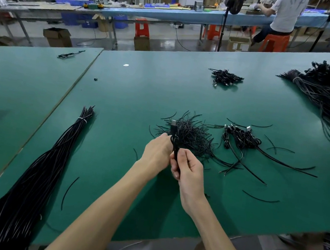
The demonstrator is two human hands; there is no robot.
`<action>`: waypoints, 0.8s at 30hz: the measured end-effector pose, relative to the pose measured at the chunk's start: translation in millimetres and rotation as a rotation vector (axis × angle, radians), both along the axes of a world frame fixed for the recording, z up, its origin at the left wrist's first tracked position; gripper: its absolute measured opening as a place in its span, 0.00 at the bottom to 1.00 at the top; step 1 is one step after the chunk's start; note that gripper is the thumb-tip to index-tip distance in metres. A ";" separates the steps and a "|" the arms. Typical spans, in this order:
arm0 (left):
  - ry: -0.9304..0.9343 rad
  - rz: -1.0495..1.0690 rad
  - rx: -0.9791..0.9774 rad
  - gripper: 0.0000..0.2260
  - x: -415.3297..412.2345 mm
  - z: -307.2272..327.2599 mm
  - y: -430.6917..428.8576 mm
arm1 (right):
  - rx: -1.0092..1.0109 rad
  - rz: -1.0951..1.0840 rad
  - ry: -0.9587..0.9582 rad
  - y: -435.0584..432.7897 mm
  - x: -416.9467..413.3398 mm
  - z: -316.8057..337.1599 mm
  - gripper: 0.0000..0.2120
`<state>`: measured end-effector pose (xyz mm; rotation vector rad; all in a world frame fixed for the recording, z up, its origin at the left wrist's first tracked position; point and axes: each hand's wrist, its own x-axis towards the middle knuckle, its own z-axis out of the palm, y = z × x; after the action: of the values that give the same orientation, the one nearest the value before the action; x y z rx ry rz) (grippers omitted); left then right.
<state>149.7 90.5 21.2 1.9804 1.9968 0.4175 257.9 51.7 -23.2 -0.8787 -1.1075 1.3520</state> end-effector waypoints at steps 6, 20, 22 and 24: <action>-0.186 0.138 -0.039 0.15 -9.3 -10.0 0.1 | -0.002 0.019 -0.044 -0.2 -0.8 -1.5 0.15; -0.125 0.135 0.005 0.17 -11.2 -7.3 -13.4 | 0.005 0.036 -0.078 -0.8 -0.4 -1.6 0.15; -0.072 0.175 -0.020 0.14 -11.1 -6.1 -14.1 | 0.009 0.039 -0.081 -0.9 -0.4 -1.8 0.15; -0.050 0.216 -0.016 0.11 -13.9 -5.7 -14.0 | 0.013 0.040 -0.074 -0.9 -0.4 -1.3 0.15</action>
<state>135.8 76.5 15.5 1.7336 2.1832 0.4926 257.5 50.7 -24.5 -0.9080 -1.1949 1.3529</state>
